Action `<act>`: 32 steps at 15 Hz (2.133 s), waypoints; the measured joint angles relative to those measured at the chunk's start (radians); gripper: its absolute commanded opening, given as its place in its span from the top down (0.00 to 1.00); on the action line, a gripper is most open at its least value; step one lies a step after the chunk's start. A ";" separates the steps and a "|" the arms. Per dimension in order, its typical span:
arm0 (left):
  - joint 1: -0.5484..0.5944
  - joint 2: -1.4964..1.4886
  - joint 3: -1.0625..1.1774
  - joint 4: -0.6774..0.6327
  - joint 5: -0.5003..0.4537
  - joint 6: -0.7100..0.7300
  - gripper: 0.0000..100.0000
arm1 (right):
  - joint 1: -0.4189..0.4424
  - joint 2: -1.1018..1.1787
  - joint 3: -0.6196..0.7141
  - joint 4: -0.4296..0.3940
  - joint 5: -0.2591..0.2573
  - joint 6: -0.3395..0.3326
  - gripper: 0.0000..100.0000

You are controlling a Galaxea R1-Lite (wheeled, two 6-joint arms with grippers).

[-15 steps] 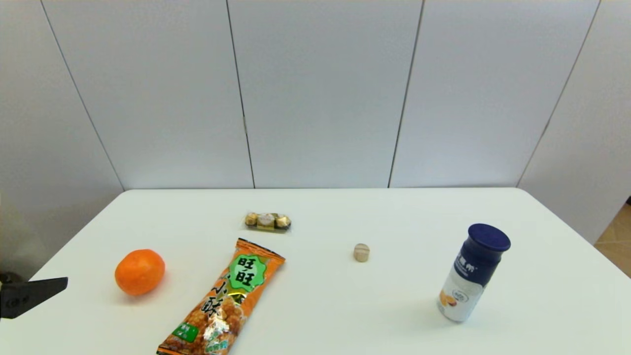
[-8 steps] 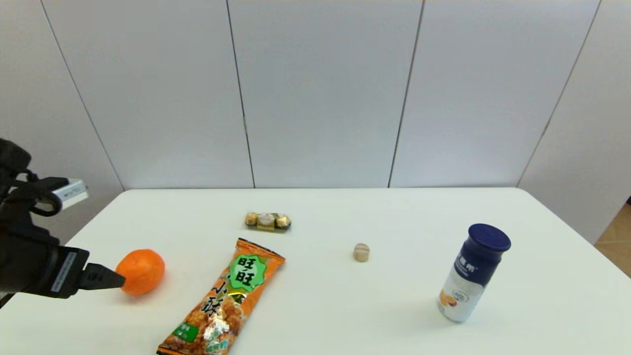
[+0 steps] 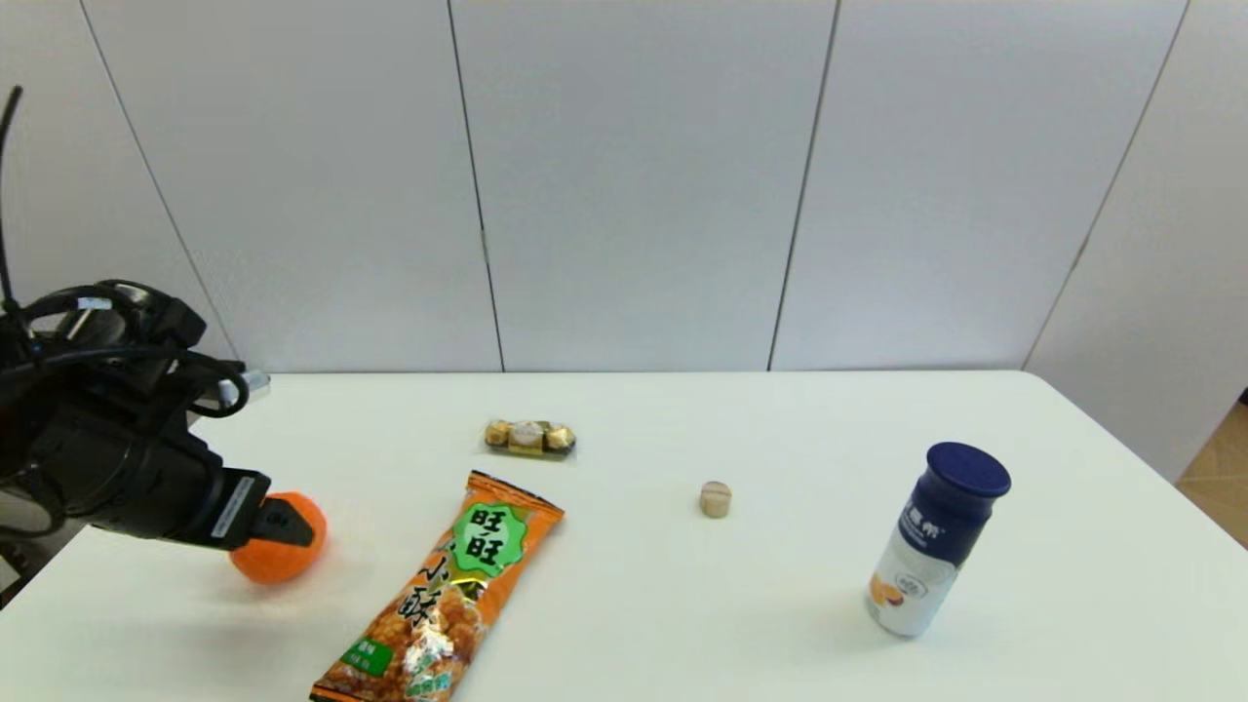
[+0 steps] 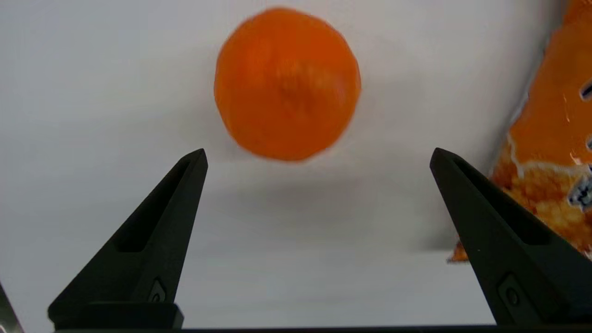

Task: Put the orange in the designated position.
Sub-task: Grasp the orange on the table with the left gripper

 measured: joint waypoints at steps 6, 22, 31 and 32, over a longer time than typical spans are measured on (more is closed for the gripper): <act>0.001 0.103 -0.048 -0.067 0.000 0.000 0.00 | 0.000 0.000 0.000 0.000 0.000 0.000 0.00; 0.011 0.144 -0.030 -0.111 0.000 0.014 0.00 | 0.000 0.000 0.000 0.000 0.000 0.000 0.00; 0.030 0.216 -0.024 -0.111 0.000 0.014 0.00 | 0.000 0.000 0.000 0.000 0.000 0.000 0.00; 0.029 0.219 -0.024 -0.111 0.001 0.014 0.00 | 0.000 0.000 0.000 0.000 0.000 0.000 0.00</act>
